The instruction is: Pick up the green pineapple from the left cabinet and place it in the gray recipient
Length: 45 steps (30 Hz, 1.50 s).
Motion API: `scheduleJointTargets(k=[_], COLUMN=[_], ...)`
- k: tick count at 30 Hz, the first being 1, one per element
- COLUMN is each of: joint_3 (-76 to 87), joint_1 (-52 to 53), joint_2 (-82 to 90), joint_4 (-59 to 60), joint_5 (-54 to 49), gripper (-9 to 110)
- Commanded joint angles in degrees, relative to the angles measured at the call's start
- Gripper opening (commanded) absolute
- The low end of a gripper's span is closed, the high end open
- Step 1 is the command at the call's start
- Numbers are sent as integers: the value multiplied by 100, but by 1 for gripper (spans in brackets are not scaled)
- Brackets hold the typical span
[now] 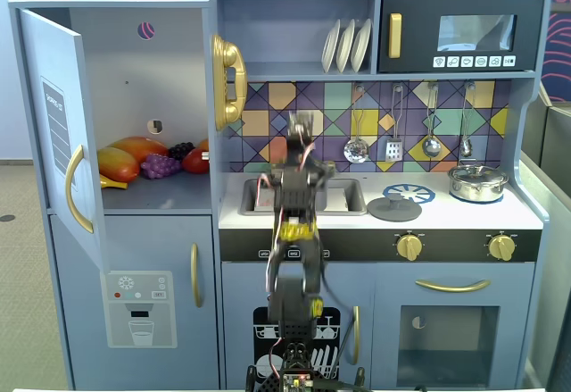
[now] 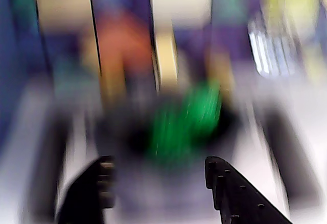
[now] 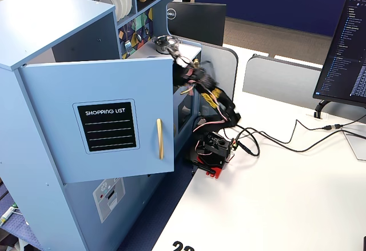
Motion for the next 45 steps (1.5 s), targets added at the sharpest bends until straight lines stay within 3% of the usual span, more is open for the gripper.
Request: scheduleJointTargets(k=[1, 5, 13, 17, 20, 24, 30, 45], joint_3=[844, 2241, 5678, 6601, 6601, 6601, 6601, 6601], joint_1=[229, 202, -185, -431, -677, -650, -606, -281], joint_2=[853, 993, 1222, 1837, 2215, 2944, 2971, 2979], joint_4=[1670, 1934, -378, -185, 729, 1942, 2769, 2865], joint_5=[-633, -598, -114, 158, 729, 562, 264, 325], gripper=[0, 0, 0, 0, 0, 0, 0, 2])
